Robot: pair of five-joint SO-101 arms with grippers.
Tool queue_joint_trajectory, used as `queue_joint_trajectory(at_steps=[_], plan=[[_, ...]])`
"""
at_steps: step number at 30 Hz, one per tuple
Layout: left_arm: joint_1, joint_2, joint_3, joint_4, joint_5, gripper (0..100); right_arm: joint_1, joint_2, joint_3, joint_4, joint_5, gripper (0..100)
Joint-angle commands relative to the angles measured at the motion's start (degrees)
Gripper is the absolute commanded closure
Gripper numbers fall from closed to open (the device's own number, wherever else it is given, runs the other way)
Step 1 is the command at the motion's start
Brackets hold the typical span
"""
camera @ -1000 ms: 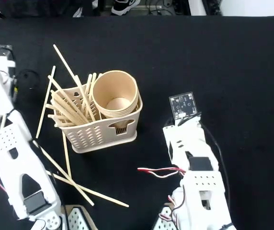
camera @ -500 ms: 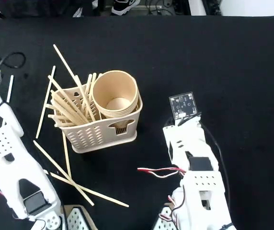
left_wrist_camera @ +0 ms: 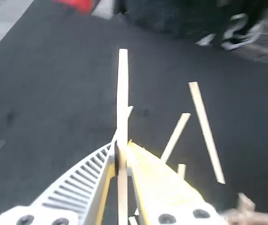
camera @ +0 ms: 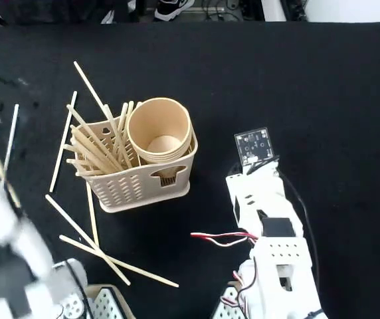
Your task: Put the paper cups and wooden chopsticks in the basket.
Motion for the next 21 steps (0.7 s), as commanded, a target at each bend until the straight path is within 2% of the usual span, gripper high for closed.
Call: queue_joint_trajectory(at_steps=[1,4,7,12,15,21], plan=[[7.2,-24.3,24.3,-13.1,0.7,97,0.4,0.2,-0.5,-0.2,0.5,98.6],[13.6,-41.6,39.3,-25.2,0.8,97,-0.2,0.2,-0.3,-0.2,0.5,98.5],[20.2,-57.9,51.0,-36.0,0.8,97,-4.3,0.2,0.8,-0.3,0.6,98.5],[32.0,-74.9,69.3,-53.1,0.9,97,-6.4,0.2,1.0,-0.4,0.6,98.4],[37.8,-77.5,78.1,-57.2,0.5,97,-6.4,0.2,1.0,-0.4,0.6,98.3],[38.3,-77.5,88.2,-57.6,0.4,97,-6.4,0.2,1.0,-0.4,0.6,98.3]])
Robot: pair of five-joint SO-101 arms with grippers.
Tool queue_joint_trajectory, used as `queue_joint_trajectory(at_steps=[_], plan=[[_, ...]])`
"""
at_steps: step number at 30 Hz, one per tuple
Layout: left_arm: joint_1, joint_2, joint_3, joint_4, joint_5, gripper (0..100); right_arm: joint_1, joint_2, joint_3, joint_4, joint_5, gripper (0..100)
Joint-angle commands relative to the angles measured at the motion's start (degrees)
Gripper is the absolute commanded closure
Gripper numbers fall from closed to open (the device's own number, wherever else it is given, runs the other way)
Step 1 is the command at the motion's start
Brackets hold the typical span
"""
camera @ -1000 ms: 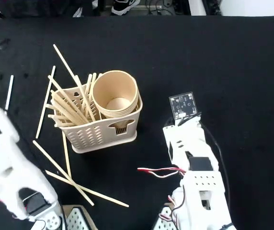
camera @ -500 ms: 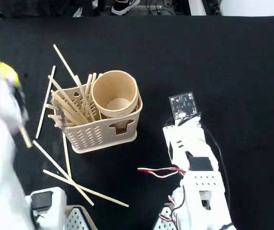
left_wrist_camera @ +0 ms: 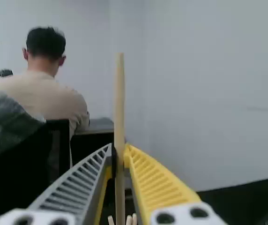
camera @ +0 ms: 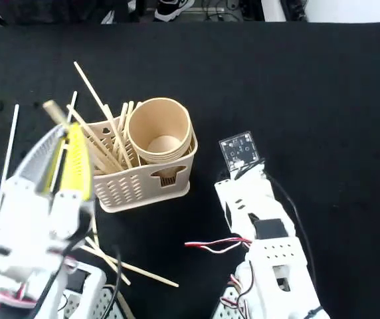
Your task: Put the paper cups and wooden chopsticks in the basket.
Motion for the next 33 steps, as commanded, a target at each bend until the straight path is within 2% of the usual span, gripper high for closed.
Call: queue_joint_trajectory(at_steps=[1,10,13,16,20,23,27,30,33], plan=[[0.7,-0.5,3.8,-1.1,0.2,97,-0.7,0.2,-0.5,-0.3,0.6,98.3],[-6.0,-0.4,9.6,-2.6,0.6,97,-0.7,0.2,-0.5,-0.3,0.6,98.5],[-5.8,-0.2,7.5,1.8,0.9,89,-0.7,0.2,-0.5,-0.3,0.6,98.4],[-6.5,-0.1,2.0,9.2,7.2,78,-0.7,0.2,-0.5,-0.3,0.6,98.4],[-11.6,1.6,-10.0,17.1,6.4,77,-0.7,0.2,-0.4,-0.3,0.6,98.4],[-17.3,10.8,-21.0,24.4,4.1,77,-0.7,0.2,-0.4,-0.3,0.6,98.4],[-26.7,33.8,-37.1,36.5,0.3,77,-0.7,0.2,-0.4,-0.3,0.6,98.4],[-35.5,51.1,-47.9,44.0,-6.0,77,-0.7,0.2,-0.4,-0.3,0.6,98.4],[-43.6,66.0,-55.1,47.5,-13.6,79,-0.7,0.2,-0.4,-0.3,0.6,98.5]])
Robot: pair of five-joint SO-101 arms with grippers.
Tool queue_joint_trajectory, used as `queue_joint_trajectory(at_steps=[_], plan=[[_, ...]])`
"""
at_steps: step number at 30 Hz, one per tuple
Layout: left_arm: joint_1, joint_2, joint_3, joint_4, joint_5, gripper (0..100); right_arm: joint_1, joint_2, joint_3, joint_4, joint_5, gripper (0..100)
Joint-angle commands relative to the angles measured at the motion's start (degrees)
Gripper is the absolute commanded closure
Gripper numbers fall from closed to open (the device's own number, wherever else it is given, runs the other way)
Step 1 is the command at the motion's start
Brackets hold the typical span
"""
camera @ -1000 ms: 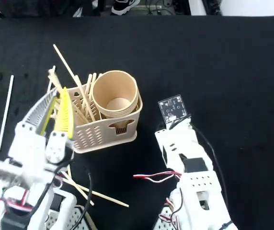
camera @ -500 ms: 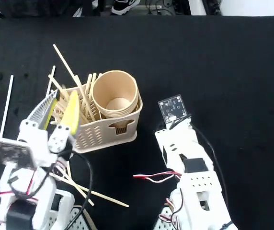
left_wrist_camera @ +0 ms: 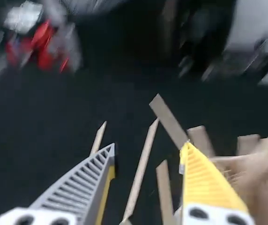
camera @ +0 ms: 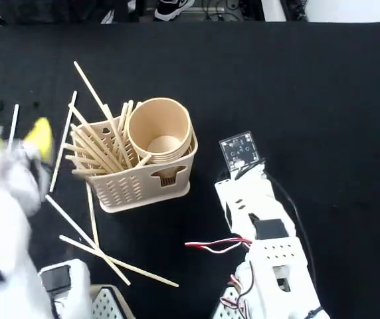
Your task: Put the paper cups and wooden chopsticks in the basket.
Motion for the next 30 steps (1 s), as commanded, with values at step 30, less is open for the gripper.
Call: queue_joint_trajectory(at_steps=[30], plan=[[-17.3,107.0,-59.0,-2.1,-15.3,96,-0.8,0.2,-0.4,-0.1,0.6,98.5]])
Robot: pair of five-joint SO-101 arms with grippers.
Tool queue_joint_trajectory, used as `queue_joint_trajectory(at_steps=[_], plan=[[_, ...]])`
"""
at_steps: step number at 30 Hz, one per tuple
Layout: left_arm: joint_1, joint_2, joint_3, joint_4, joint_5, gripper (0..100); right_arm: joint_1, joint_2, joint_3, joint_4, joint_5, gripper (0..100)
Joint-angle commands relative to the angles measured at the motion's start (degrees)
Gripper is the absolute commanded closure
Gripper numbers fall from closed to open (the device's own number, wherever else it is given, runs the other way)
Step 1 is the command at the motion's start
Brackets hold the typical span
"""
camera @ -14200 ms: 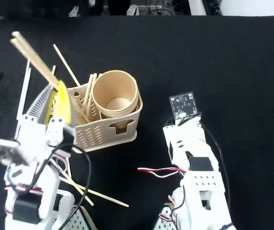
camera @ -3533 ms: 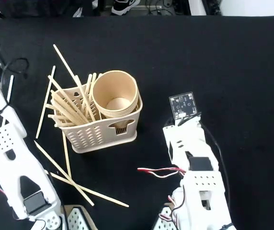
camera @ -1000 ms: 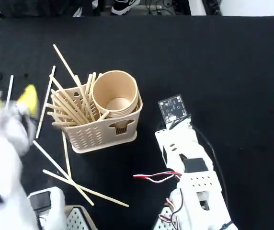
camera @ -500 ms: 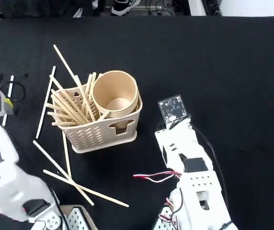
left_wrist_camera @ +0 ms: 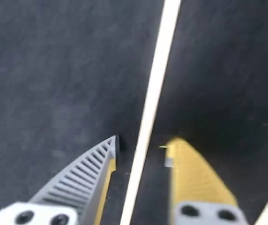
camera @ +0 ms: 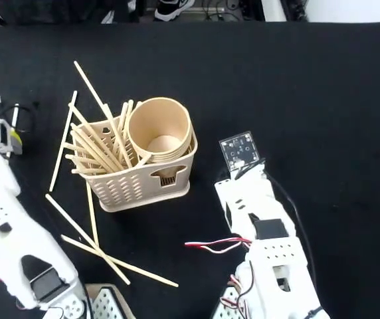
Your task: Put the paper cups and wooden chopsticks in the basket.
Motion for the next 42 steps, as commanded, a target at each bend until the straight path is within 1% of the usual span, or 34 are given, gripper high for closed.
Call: queue_joint_trajectory(at_steps=[1,2,8,9,13,15,17,19,22,24,27,30,33,37,39,42], plan=[[-0.7,3.7,-11.6,6.6,0.8,98,-0.8,0.2,-0.4,-0.1,0.6,98.5],[-0.7,4.1,-13.8,9.6,0.8,97,-0.8,0.2,-0.4,-0.1,0.6,98.5],[-0.7,4.2,-29.1,24.4,0.8,97,-0.8,0.2,-0.4,-0.1,0.6,98.5],[-0.7,4.5,-30.8,24.4,1.1,97,-0.8,0.2,-0.4,-0.1,0.6,98.5],[-1.5,2.5,-30.8,24.4,1.3,97,-0.8,0.2,-0.4,-0.1,0.6,98.5],[-2.0,-1.5,-25.9,24.4,3.6,97,-0.8,0.2,-0.4,-0.1,0.6,98.5],[-1.9,-8.7,-16.8,24.4,6.3,97,-0.8,0.2,-0.4,-0.1,0.6,98.5],[-1.4,-18.7,-4.9,24.4,9.1,97,-0.8,0.2,-0.4,-0.2,0.6,98.5],[1.0,-36.4,11.8,23.4,10.4,97,-0.8,0.2,-0.4,-0.2,0.6,98.5],[2.5,-48.2,21.9,19.4,10.6,97,-0.8,0.2,-0.3,-0.2,0.6,98.5],[4.3,-65.8,36.4,11.8,13.3,97,-0.8,0.2,-0.3,-0.2,0.6,98.5],[6.0,-83.5,50.8,2.3,15.9,97,-0.8,0.2,-0.3,-0.2,0.6,98.5],[9.3,-101.0,62.2,-6.9,18.1,97,-0.8,0.2,-0.3,-0.2,0.6,98.5],[16.4,-120.5,72.2,-19.3,24.1,97,-0.8,0.2,-0.3,-0.2,0.6,98.5],[20.2,-128.5,76.0,-26.4,26.9,97,-0.8,0.2,-0.3,-0.2,0.6,98.5],[26.2,-138.6,80.3,-36.4,29.2,97,-0.8,0.2,-0.3,-0.2,0.6,98.5]])
